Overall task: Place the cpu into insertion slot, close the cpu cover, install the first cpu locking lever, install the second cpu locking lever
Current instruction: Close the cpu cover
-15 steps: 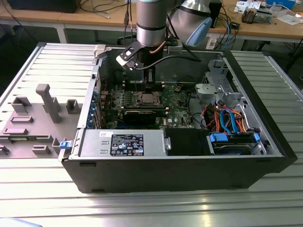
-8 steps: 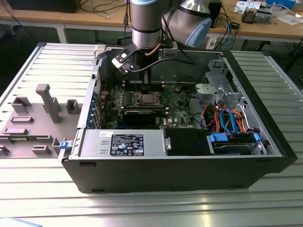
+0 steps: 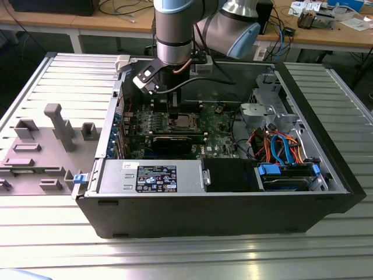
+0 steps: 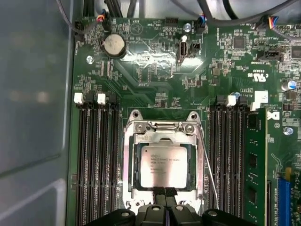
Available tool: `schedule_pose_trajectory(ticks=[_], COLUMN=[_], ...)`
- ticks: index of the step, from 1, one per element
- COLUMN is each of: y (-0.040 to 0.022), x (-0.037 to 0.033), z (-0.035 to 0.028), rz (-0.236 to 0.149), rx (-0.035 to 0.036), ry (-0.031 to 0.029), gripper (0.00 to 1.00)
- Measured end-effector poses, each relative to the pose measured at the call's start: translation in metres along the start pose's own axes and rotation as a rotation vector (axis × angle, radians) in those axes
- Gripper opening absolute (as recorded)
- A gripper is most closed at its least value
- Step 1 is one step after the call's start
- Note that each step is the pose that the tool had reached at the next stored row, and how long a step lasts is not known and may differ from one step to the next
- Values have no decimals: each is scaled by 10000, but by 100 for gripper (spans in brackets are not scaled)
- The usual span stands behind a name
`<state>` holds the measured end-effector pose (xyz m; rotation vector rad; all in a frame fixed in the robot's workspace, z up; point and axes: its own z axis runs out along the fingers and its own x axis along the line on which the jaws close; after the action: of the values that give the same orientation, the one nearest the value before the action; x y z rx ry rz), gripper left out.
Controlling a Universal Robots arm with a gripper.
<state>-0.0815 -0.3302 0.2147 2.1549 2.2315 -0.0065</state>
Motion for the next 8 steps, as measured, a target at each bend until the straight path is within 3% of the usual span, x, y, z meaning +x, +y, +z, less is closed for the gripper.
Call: schedule_pose_trajectory(ticks=[8], y=[-7], x=[2], z=[86], rz=[-81], rx=[-19], ry=[-1], gripper=[11])
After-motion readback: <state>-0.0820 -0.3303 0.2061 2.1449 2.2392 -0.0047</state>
